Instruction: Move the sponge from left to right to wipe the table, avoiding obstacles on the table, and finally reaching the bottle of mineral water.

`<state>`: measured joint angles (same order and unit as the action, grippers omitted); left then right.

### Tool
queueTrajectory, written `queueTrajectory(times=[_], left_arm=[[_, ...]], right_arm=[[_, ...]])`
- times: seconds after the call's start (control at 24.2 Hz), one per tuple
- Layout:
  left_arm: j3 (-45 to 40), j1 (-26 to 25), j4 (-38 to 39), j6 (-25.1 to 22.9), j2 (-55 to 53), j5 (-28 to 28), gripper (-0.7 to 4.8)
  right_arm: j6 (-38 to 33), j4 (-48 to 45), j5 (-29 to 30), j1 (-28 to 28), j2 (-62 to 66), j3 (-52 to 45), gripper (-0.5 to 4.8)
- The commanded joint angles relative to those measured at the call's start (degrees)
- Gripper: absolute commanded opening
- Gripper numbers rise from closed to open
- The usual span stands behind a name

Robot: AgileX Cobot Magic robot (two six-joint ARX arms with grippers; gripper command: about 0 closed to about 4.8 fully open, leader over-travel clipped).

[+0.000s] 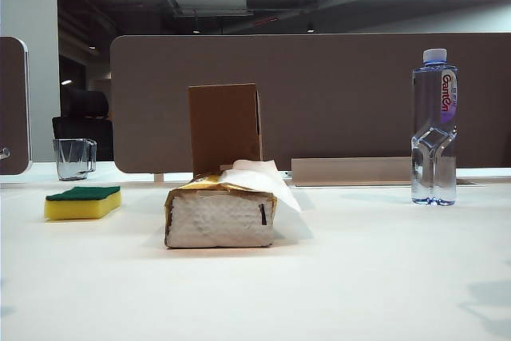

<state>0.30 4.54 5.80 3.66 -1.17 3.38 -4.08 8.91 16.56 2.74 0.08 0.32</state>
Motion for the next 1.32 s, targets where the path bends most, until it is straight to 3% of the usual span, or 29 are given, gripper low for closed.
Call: queueTrajectory(times=[0.04, 0.95, 1.07, 1.2, 1.28, 1.32], left_arm=[[0.17, 0.00, -0.52, -0.24, -0.09, -1.46, -0.06], [0.57, 0.00, -0.35, -0.11, 0.11, -1.86, 0.04], [2.38, 0.00, -0.31, 3.78, 0.11, -0.90, 1.57], [4.74, 0.02, -0.31, 6.19, 0.11, -0.55, 1.66], [7.02, 0.02, -0.28, 6.45, 0.11, -0.26, 2.65], [7.69, 0.02, -0.26, 6.47, 0.11, 0.46, 2.90]], right_arm=[[-0.20, -0.39, 0.09, 0.04, 0.04, -0.11, -0.06], [-0.24, -0.39, 0.35, 0.00, 0.04, -0.09, -0.06], [-1.97, -0.52, 0.31, 0.00, 0.04, -0.07, -0.06], [-7.45, -1.64, 0.63, -0.02, 0.04, 0.00, -0.06], [-9.53, -4.74, 3.54, -0.02, 0.04, 0.15, -0.06], [-9.53, -5.11, 4.13, -0.02, 0.04, 0.42, -0.06]])
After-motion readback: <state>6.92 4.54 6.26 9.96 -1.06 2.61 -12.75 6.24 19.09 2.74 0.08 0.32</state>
